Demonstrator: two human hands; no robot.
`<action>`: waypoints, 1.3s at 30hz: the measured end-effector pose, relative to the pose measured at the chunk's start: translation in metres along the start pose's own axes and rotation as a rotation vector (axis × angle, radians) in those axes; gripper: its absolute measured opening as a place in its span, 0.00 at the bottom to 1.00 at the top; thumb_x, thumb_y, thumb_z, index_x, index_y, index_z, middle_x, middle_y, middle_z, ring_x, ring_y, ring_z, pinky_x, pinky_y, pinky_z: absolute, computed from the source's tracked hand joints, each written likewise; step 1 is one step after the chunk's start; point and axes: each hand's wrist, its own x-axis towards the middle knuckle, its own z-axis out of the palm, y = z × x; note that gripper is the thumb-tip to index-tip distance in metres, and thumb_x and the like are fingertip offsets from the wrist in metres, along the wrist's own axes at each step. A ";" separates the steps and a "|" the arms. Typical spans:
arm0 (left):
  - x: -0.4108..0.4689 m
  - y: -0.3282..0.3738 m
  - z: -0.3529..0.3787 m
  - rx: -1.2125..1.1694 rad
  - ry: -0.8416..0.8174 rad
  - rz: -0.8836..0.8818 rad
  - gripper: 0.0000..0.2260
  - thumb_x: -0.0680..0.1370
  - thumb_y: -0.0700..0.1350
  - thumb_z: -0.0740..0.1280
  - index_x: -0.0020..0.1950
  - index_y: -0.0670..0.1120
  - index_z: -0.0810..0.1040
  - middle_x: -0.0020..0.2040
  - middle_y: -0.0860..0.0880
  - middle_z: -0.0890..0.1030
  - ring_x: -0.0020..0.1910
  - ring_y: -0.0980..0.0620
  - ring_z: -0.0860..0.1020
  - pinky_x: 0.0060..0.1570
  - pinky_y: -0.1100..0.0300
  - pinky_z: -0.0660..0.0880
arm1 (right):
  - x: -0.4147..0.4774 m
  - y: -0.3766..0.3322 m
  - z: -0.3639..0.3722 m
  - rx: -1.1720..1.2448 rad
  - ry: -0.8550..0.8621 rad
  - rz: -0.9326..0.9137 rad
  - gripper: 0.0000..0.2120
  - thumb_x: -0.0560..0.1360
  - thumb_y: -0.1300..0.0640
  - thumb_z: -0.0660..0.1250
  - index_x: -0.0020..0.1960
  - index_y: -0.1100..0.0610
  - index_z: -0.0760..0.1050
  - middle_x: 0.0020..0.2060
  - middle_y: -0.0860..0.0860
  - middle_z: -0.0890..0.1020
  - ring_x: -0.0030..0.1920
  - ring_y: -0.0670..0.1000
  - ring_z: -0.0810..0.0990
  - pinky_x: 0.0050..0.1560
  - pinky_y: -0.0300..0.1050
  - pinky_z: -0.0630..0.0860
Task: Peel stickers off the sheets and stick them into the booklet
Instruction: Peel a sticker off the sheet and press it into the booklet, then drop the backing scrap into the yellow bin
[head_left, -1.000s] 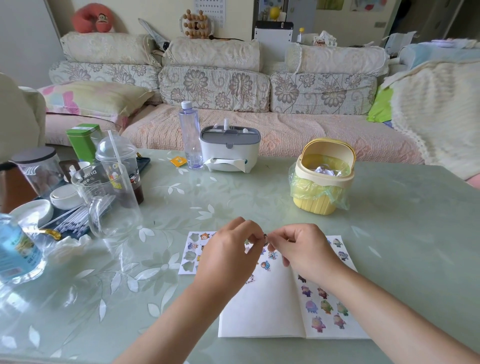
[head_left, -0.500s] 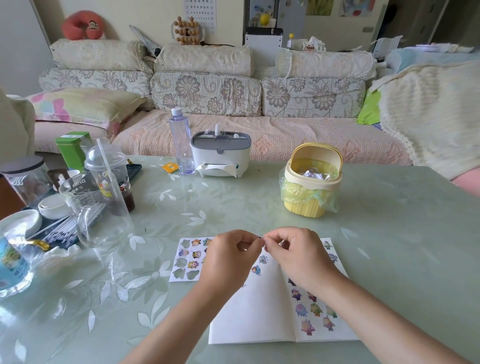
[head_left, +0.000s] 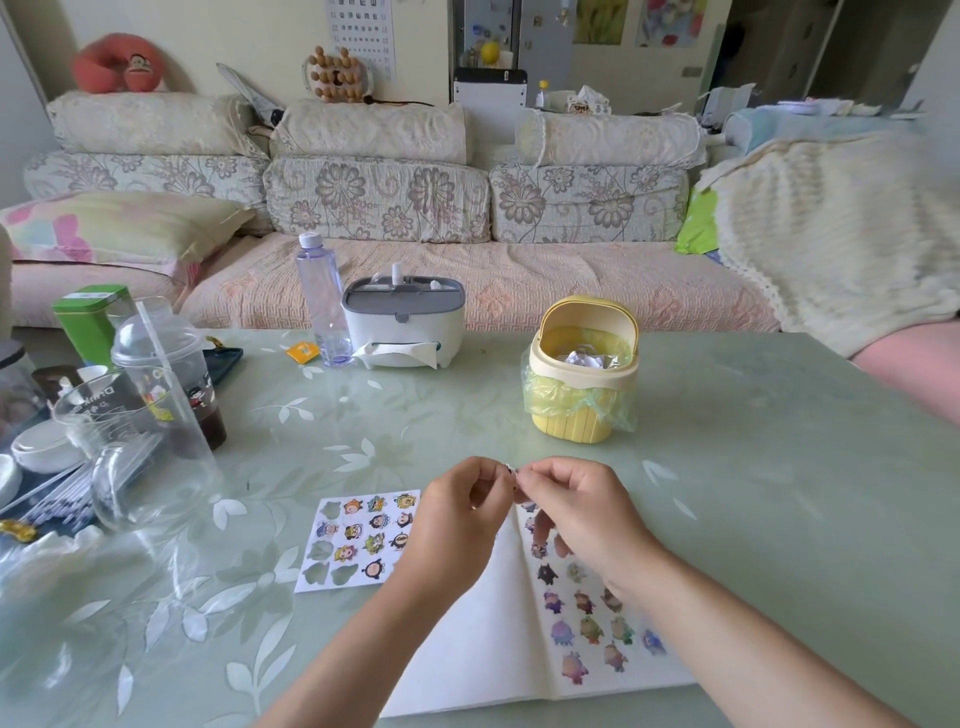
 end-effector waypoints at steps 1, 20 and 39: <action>0.001 0.000 0.001 -0.019 -0.015 0.000 0.08 0.80 0.46 0.66 0.42 0.48 0.78 0.35 0.49 0.80 0.36 0.45 0.76 0.35 0.61 0.69 | 0.000 0.001 -0.003 0.027 -0.005 0.008 0.07 0.78 0.54 0.69 0.44 0.53 0.84 0.40 0.59 0.85 0.29 0.49 0.77 0.27 0.38 0.70; 0.028 0.006 -0.002 -0.074 -0.131 -0.063 0.06 0.79 0.47 0.70 0.43 0.48 0.81 0.37 0.49 0.83 0.35 0.50 0.82 0.34 0.57 0.76 | 0.013 0.000 -0.012 0.014 0.128 -0.024 0.08 0.77 0.55 0.72 0.41 0.49 0.85 0.33 0.49 0.84 0.27 0.47 0.76 0.26 0.38 0.71; 0.055 -0.011 -0.029 -0.020 0.010 0.034 0.09 0.81 0.52 0.65 0.44 0.49 0.75 0.37 0.58 0.84 0.35 0.45 0.81 0.28 0.60 0.74 | 0.155 -0.039 -0.053 -0.579 0.591 -0.122 0.04 0.72 0.50 0.73 0.46 0.46 0.85 0.43 0.43 0.87 0.48 0.48 0.84 0.49 0.45 0.79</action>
